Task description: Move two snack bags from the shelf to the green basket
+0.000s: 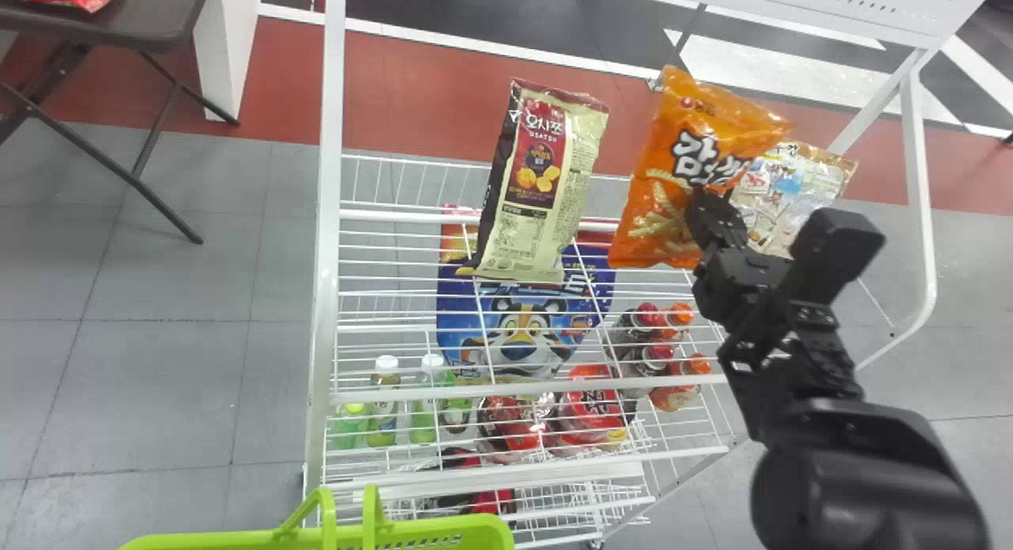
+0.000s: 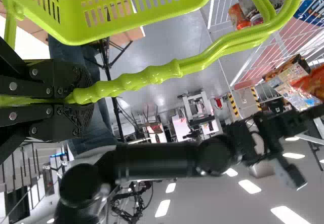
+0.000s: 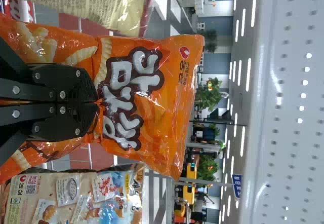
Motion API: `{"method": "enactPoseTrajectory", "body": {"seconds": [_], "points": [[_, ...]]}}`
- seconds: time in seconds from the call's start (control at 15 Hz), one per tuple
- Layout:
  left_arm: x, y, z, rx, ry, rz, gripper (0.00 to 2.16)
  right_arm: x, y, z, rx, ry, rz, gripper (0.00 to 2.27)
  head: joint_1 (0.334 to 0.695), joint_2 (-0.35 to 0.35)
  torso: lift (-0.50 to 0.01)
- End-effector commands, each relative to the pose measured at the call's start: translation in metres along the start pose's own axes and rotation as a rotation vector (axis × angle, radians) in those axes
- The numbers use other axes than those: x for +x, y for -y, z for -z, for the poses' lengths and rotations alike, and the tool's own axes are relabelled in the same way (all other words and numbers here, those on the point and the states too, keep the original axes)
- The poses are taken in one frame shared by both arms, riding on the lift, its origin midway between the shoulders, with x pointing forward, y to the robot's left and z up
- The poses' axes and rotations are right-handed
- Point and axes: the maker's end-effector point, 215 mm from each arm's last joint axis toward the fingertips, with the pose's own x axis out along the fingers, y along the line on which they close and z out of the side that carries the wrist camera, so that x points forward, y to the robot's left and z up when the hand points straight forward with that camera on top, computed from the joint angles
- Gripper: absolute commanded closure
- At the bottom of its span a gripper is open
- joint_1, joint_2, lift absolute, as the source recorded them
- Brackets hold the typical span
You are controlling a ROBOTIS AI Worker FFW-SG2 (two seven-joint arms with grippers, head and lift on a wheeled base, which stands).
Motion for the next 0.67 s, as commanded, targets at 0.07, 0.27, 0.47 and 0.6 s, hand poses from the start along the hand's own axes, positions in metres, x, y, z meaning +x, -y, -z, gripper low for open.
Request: {"method": "enactPoseTrajectory", "body": {"seconds": [0.07, 0.27, 0.47, 0.6], "points": [[0.001, 0.001, -0.005, 0.009, 0.006, 0.002, 2.12, -0.059, -0.024, 0.017, 0.089, -0.190, -0.088, 2.25, 0.695, -0.350, -0.016], [0.003, 0.002, -0.008, 0.019, 0.006, 0.004, 2.12, -0.119, -0.064, 0.069, 0.094, -0.475, -0.215, 2.25, 0.695, -0.350, -0.016], [0.004, 0.002, -0.009, 0.022, 0.005, 0.002, 2.12, -0.183, -0.111, 0.115, 0.187, -0.734, -0.382, 2.25, 0.695, -0.350, -0.016], [0.004, 0.002, -0.010, 0.025, 0.004, 0.001, 2.12, -0.225, -0.133, 0.140, 0.211, -0.878, -0.446, 2.25, 0.695, -0.350, -0.016]]}}
